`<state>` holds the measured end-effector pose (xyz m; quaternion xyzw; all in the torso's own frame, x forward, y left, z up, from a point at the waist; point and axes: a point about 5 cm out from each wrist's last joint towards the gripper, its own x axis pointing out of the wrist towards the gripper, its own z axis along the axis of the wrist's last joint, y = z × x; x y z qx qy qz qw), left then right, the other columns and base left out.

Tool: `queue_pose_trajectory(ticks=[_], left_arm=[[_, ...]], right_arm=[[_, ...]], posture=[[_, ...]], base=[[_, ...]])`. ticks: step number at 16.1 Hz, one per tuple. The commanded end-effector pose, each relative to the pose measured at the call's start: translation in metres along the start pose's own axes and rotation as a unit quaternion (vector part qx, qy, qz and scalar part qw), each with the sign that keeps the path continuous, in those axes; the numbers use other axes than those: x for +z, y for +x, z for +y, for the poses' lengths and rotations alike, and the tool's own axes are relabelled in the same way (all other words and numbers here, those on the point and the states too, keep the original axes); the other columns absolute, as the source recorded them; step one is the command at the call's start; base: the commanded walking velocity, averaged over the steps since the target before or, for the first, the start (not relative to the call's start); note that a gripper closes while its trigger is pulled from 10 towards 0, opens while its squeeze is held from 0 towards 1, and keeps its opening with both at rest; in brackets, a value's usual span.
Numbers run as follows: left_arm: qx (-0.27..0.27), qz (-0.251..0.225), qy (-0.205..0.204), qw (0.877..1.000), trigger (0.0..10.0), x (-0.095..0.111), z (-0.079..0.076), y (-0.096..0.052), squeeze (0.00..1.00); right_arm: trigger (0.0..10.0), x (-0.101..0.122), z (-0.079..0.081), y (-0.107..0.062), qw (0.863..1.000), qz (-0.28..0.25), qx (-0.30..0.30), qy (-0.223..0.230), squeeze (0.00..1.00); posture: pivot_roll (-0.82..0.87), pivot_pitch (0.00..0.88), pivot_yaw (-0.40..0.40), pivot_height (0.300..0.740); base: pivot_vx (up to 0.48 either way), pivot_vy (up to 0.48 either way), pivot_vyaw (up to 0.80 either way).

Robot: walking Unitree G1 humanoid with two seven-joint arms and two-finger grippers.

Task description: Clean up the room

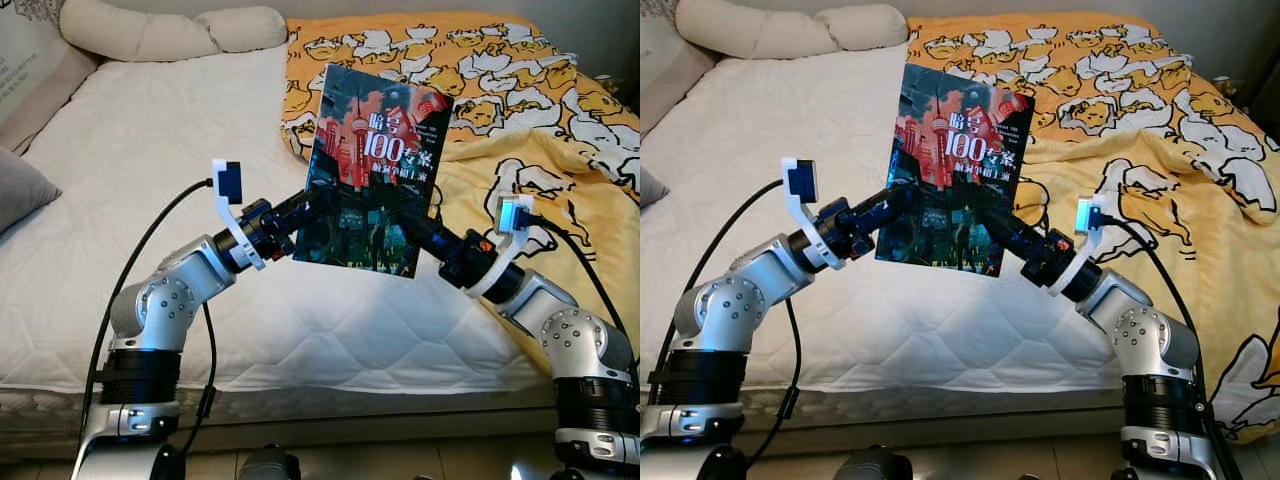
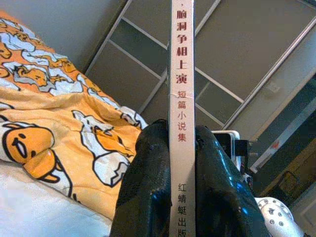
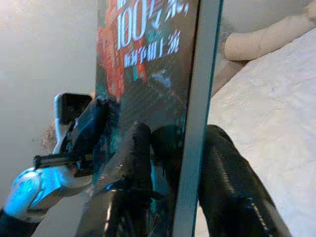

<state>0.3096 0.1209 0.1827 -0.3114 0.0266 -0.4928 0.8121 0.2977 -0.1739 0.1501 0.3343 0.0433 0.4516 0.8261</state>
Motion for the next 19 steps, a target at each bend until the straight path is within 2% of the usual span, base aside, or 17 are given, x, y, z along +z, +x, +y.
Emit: queue_pose_trajectory(ticks=[1,2,3,4,5,6,7,8,9,10,12,13,15,16,19], left_arm=[[0.029,-0.035,0.034,0.998,0.0,0.015,-0.001,-0.010,0.00],[0.046,-0.039,0.042,0.997,0.0,0.017,0.000,-0.014,0.00],[0.074,-0.031,0.069,0.994,0.0,0.018,0.002,-0.018,0.00],[0.117,-0.018,0.111,0.987,0.0,0.018,0.002,-0.025,0.00],[0.133,-0.015,0.125,0.983,0.0,0.017,0.001,-0.028,0.00],[0.181,-0.009,0.165,0.969,0.0,0.014,0.003,-0.035,0.00],[0.212,-0.008,0.185,0.959,0.0,0.012,0.006,-0.038,0.00],[0.258,0.009,0.230,0.938,1.1,0.006,0.010,-0.043,0.00],[0.275,0.026,0.245,0.929,10.0,-0.001,0.011,-0.046,0.00],[0.284,0.037,0.253,0.924,10.0,-0.006,0.010,-0.048,0.00],[0.337,0.068,0.272,0.899,10.0,-0.023,0.009,-0.057,0.00],[0.343,0.071,0.278,0.895,10.0,-0.025,0.007,-0.058,0.00],[0.348,0.083,0.324,0.876,10.0,-0.024,0.007,-0.056,0.00],[0.350,0.079,0.330,0.873,10.0,-0.020,0.006,-0.055,0.00],[0.353,0.083,0.336,0.869,10.0,-0.020,0.005,-0.055,0.00]], right_arm=[[10.0,0.009,-0.002,-0.010,0.998,-0.028,-0.052,-0.035,1.00],[10.0,0.009,-0.005,-0.014,0.995,-0.035,-0.077,-0.045,1.00],[10.0,0.007,-0.007,-0.018,0.991,-0.030,-0.115,-0.064,1.00],[10.0,0.001,-0.009,-0.023,0.976,-0.009,-0.186,-0.113,1.00],[10.0,-0.002,-0.010,-0.024,0.966,0.001,-0.218,-0.139,1.00],[10.0,-0.010,-0.007,-0.027,0.944,0.016,-0.273,-0.182,0.78],[10.0,-0.015,-0.005,-0.028,0.944,0.020,-0.277,-0.176,0.00],[10.0,-0.025,0.000,-0.027,0.942,0.022,-0.284,-0.181,0.00],[10.0,-0.031,0.003,-0.026,0.938,0.030,-0.284,-0.197,0.00],[10.0,-0.035,0.005,-0.024,0.934,0.035,-0.286,-0.212,0.00],[10.0,-0.054,0.007,-0.027,0.920,0.060,-0.319,-0.218,0.00],[10.0,-0.058,0.008,-0.028,0.917,0.064,-0.328,-0.220,0.00],[10.0,-0.064,0.006,-0.034,0.907,0.042,-0.368,-0.200,0.00],[10.0,-0.067,0.004,-0.035,0.897,0.052,-0.387,-0.206,0.00],[10.0,-0.069,0.004,-0.034,0.892,0.046,-0.401,-0.203,0.00]], posture=[[-0.01,0.000,0.075,0.740],[-0.01,0.000,0.075,0.740],[-0.02,0.000,0.079,0.740],[-0.02,0.000,0.084,0.740],[-0.02,0.000,0.084,0.740],[-0.03,0.000,0.087,0.740],[-0.03,0.000,0.087,0.740],[-0.03,0.000,0.085,0.740],[-0.03,0.000,0.083,0.740],[-0.03,0.000,0.082,0.740],[-0.01,0.000,0.062,0.740],[0.00,0.000,0.058,0.740],[0.00,0.000,0.059,0.740],[0.00,0.000,0.064,0.740],[0.00,0.000,0.073,0.740]], base=[[0.000,0.000,0.00],[0.000,0.000,0.00],[0.000,0.000,0.00],[0.000,0.000,0.00],[0.000,0.000,0.00],[0.000,0.000,0.00],[0.000,0.000,0.00],[0.000,0.000,0.00],[0.000,0.000,0.00],[0.000,0.000,0.00],[0.000,0.000,0.80],[0.000,0.000,0.80],[0.000,0.000,0.23],[0.000,0.326,0.00],[0.000,0.386,0.00]])
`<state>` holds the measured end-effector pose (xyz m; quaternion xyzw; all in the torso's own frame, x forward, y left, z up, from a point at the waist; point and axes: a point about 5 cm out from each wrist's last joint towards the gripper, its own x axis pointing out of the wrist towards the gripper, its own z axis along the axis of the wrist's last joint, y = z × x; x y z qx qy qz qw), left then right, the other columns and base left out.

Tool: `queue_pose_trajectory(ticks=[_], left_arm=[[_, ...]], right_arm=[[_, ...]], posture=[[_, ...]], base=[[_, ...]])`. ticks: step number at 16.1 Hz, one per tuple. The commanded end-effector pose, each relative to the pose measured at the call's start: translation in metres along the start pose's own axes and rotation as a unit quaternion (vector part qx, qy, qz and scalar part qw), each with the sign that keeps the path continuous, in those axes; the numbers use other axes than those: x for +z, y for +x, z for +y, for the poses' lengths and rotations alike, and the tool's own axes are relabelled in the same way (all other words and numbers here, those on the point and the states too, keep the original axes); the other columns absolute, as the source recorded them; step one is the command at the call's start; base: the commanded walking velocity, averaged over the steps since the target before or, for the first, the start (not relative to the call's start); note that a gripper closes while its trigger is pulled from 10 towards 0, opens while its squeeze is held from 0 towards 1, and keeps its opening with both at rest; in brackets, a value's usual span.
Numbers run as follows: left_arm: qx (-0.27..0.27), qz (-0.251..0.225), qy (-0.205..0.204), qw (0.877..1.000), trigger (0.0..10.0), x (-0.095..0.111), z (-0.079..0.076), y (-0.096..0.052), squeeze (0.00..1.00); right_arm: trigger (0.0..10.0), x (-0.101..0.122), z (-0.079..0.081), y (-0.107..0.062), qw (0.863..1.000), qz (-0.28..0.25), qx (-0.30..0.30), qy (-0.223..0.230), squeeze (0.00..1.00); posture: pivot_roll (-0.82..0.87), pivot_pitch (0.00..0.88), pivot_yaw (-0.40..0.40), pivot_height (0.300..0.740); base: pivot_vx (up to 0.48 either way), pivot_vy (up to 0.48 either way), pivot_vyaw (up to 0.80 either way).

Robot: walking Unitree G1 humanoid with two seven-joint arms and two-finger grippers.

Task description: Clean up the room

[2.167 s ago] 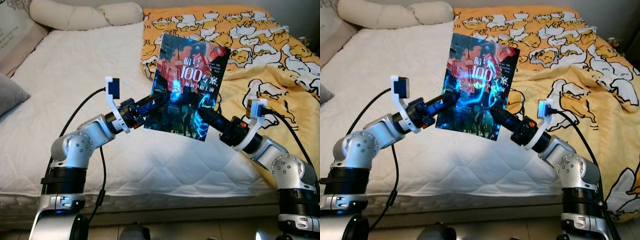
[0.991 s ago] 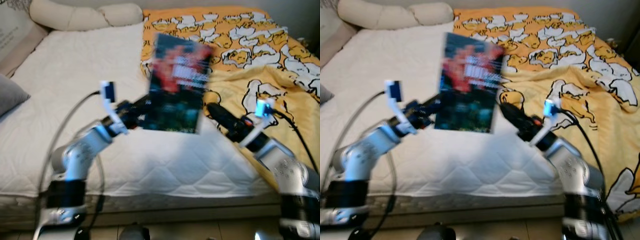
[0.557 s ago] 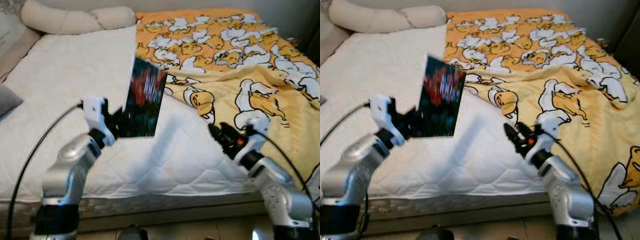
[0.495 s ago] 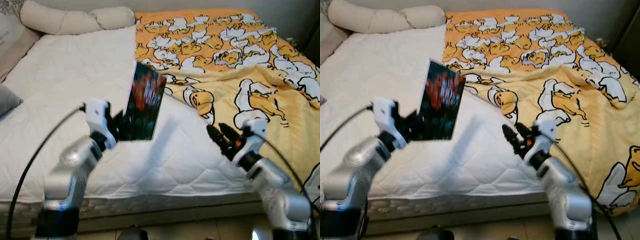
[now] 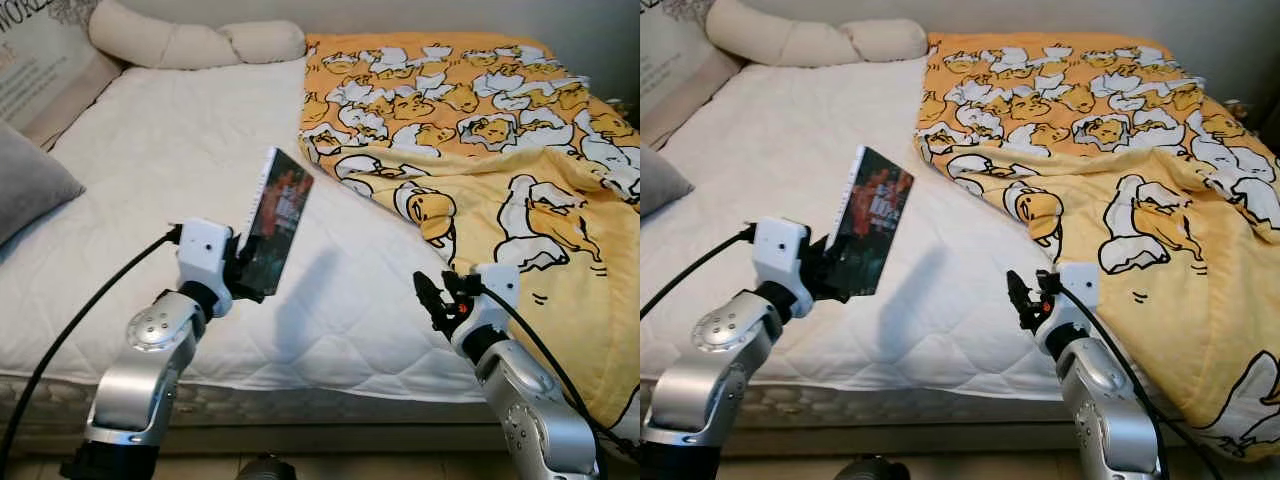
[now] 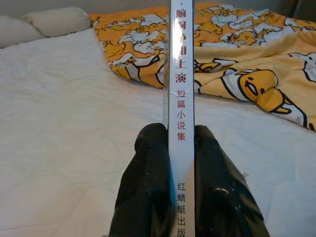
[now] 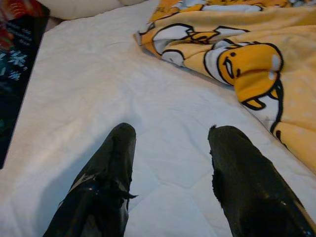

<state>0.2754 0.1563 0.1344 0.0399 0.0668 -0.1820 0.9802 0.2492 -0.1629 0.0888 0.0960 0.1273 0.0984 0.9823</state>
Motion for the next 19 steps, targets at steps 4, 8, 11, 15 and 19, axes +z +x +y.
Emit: queue_pose_trajectory(ticks=[4,8,11,15,19], left_arm=[[0.003,-0.028,0.025,0.999,10.0,0.016,-0.001,0.004,0.00],[0.002,-0.024,0.024,0.999,10.0,0.014,0.000,0.007,0.00],[0.003,-0.022,0.023,0.999,10.0,0.013,0.001,0.006,0.00],[0.012,-0.014,0.015,1.000,10.0,0.006,0.004,0.002,0.00],[0.020,-0.010,0.004,1.000,10.0,0.001,0.001,-0.003,0.00]], right_arm=[[10.0,0.003,-0.004,-0.001,0.999,-0.018,-0.029,0.014,0.00],[10.0,0.005,-0.001,0.001,0.999,-0.017,-0.024,0.019,0.00],[10.0,0.005,0.001,0.002,1.000,-0.014,-0.012,0.019,0.00],[10.0,0.004,0.006,0.002,1.000,0.005,0.018,0.010,0.00],[10.0,0.004,0.005,0.003,1.000,0.008,0.023,-0.001,0.00]], posture=[[-0.01,0.000,0.084,0.740],[-0.01,0.000,0.081,0.740],[0.00,0.000,0.077,0.740],[0.01,0.000,0.061,0.740],[0.02,0.000,0.045,0.740]], base=[[0.000,0.422,0.00],[0.000,0.432,0.00],[0.000,0.430,0.00],[0.000,0.431,0.00],[0.000,0.433,0.00]])
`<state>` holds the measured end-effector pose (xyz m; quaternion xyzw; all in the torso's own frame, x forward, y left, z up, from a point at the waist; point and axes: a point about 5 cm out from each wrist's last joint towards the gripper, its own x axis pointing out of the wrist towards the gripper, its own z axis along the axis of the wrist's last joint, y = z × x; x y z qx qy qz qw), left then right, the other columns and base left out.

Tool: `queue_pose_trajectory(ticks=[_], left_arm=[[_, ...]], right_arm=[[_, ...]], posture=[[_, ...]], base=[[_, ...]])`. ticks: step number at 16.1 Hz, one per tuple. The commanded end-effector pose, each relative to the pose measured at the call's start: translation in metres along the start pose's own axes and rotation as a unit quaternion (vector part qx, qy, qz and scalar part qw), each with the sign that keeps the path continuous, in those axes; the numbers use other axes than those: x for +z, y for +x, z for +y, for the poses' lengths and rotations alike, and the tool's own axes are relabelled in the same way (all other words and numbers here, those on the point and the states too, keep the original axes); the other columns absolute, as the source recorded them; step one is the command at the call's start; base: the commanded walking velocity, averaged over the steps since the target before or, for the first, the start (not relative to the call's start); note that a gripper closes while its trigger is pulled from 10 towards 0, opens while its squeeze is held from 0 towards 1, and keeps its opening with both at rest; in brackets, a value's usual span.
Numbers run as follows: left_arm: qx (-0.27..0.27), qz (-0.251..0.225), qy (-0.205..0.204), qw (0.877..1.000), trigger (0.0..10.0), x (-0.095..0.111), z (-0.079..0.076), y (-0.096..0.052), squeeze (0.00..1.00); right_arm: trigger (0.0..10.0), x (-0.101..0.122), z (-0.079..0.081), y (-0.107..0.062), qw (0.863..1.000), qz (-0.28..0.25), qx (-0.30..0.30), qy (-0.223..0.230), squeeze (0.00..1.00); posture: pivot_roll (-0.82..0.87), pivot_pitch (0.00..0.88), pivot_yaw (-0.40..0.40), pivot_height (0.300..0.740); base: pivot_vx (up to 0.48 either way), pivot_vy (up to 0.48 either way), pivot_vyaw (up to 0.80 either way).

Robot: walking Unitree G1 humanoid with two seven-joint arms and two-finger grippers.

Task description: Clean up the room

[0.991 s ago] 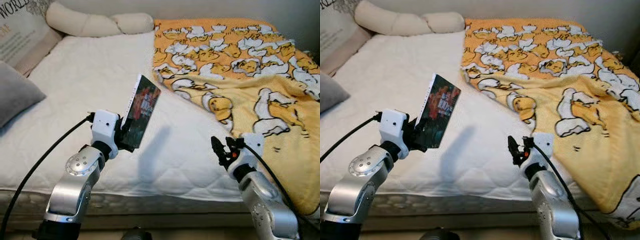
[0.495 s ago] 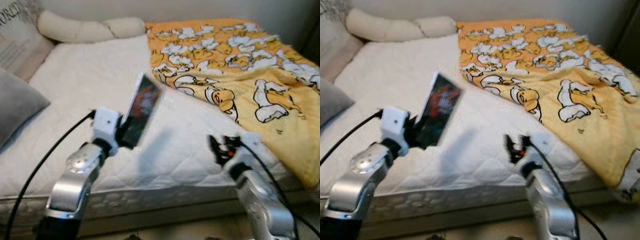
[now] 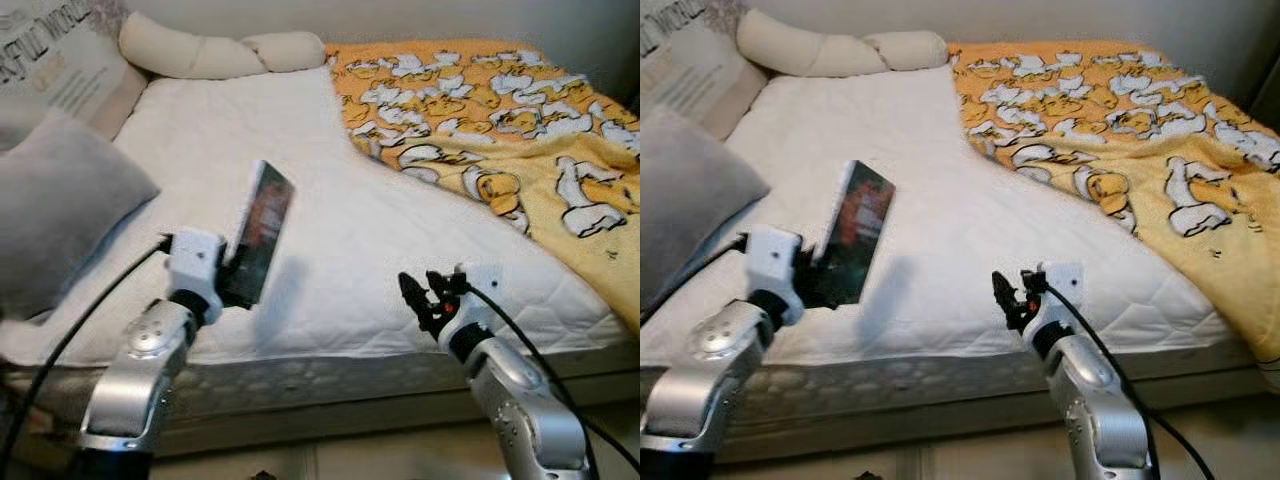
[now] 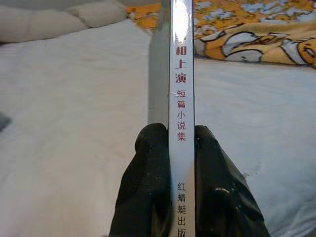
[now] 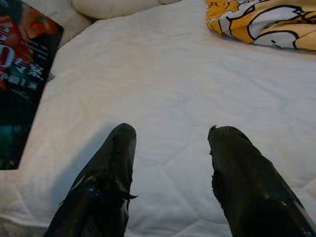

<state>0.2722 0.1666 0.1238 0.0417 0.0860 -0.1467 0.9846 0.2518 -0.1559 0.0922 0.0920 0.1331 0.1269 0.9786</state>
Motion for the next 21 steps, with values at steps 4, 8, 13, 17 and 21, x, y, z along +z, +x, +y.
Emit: queue_pose_trajectory(ticks=[4,8,13,17,21], left_arm=[[-0.011,-0.030,0.007,0.999,10.0,0.0132,-0.0073,0.0004,0.00],[-0.010,-0.029,0.012,0.999,10.0,0.0135,-0.0087,0.0003,0.00],[-0.008,-0.039,-0.003,0.999,10.0,0.0182,-0.0100,0.0013,0.00],[-0.022,-0.042,0.011,0.999,10.0,0.0192,-0.0118,0.0011,0.00],[-0.023,-0.042,0.011,0.999,10.0,0.0193,-0.0111,0.0016,0.00]], right_arm=[[10.0,0.0012,-0.0006,0.0012,1.000,0.002,0.005,0.005,0.00],[10.0,-0.0001,-0.0002,0.0023,1.000,0.006,0.010,0.002,0.00],[10.0,-0.0003,-0.0004,0.0026,1.000,0.006,0.013,0.009,0.00],[10.0,-0.0004,0.0011,0.0040,1.000,0.007,0.019,0.012,0.00],[10.0,0.0002,0.0006,0.0051,1.000,0.007,0.021,0.010,0.00]], posture=[[0.03,0.000,0.037,0.740],[0.03,0.000,0.033,0.740],[0.04,0.000,0.033,0.740],[0.04,0.000,0.030,0.740],[0.04,0.000,0.030,0.740]], base=[[0.000,0.449,0.00],[0.000,0.452,0.00],[0.000,0.181,0.00],[0.063,0.000,0.00],[0.067,0.000,0.00]])
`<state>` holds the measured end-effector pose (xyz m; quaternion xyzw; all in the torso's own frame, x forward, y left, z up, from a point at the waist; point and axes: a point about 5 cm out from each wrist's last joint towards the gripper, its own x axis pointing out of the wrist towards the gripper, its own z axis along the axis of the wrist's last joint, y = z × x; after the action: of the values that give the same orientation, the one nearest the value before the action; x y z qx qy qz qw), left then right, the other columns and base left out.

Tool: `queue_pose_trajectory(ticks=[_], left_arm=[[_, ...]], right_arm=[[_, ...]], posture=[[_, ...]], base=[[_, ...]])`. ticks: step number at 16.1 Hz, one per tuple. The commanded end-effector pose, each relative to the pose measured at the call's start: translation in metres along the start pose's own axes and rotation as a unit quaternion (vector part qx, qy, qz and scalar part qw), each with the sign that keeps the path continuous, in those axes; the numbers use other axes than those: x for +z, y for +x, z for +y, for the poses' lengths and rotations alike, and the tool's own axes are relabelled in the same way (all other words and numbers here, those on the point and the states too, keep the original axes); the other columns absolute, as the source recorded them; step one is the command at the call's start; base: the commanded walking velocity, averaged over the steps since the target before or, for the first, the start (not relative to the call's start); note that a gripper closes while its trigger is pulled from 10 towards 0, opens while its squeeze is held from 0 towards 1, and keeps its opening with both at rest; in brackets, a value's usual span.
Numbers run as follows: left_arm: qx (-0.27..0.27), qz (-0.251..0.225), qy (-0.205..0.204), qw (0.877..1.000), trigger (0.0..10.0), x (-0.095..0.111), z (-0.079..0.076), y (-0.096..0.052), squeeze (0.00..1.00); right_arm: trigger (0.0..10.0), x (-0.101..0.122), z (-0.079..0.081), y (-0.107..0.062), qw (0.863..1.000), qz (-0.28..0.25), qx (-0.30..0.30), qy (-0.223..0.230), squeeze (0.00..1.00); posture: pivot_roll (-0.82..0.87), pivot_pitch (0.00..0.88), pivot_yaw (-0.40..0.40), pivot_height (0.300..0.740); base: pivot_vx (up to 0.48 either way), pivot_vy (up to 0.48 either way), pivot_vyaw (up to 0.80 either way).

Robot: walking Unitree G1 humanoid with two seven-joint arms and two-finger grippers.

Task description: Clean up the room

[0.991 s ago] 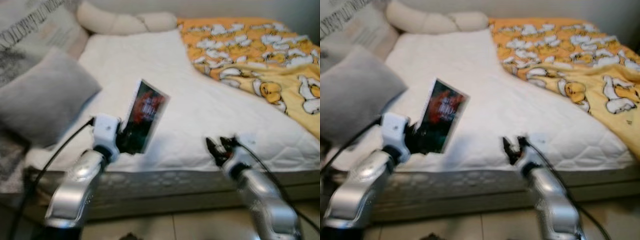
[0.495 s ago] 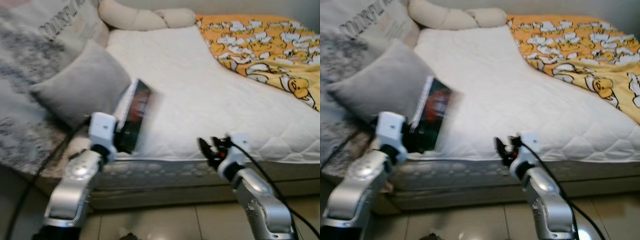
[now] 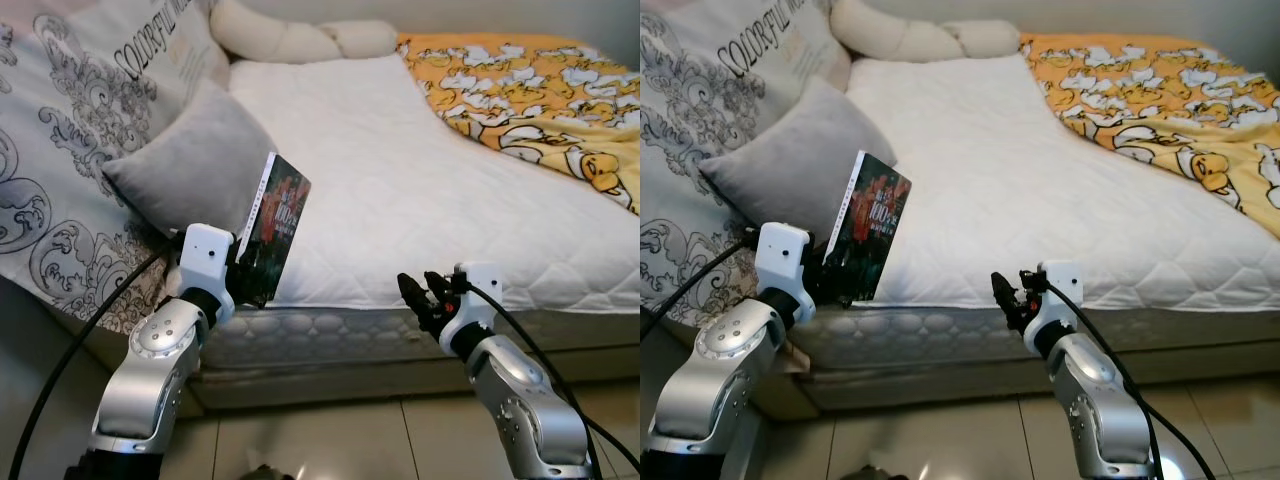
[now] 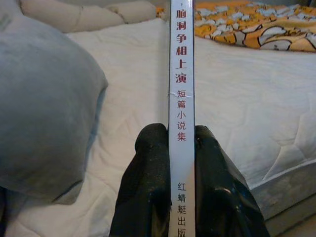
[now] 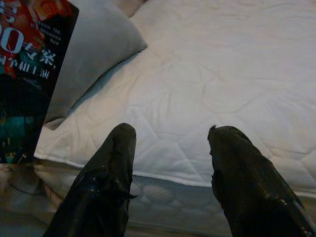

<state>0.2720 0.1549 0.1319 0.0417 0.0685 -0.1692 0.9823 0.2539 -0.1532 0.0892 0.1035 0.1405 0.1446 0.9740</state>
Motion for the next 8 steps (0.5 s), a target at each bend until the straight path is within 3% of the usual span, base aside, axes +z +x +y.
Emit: queue_pose_trajectory(ticks=[1,8], left_arm=[[-0.002,-0.023,0.007,1.000,10.0,0.0100,-0.0003,0.0004,0.00],[-0.007,-0.022,0.005,1.000,10.0,0.0096,-0.0020,0.0026,0.00]], right_arm=[[10.0,0.0031,-0.0010,0.0019,1.000,-0.002,0.001,-0.001,0.00],[10.0,0.0051,-0.0031,0.0024,1.000,-0.003,-0.002,-0.004,0.00]], posture=[[0.04,0.000,0.031,0.740],[0.04,0.000,0.031,0.740]], base=[[0.244,0.000,0.00],[0.250,0.000,0.00]])
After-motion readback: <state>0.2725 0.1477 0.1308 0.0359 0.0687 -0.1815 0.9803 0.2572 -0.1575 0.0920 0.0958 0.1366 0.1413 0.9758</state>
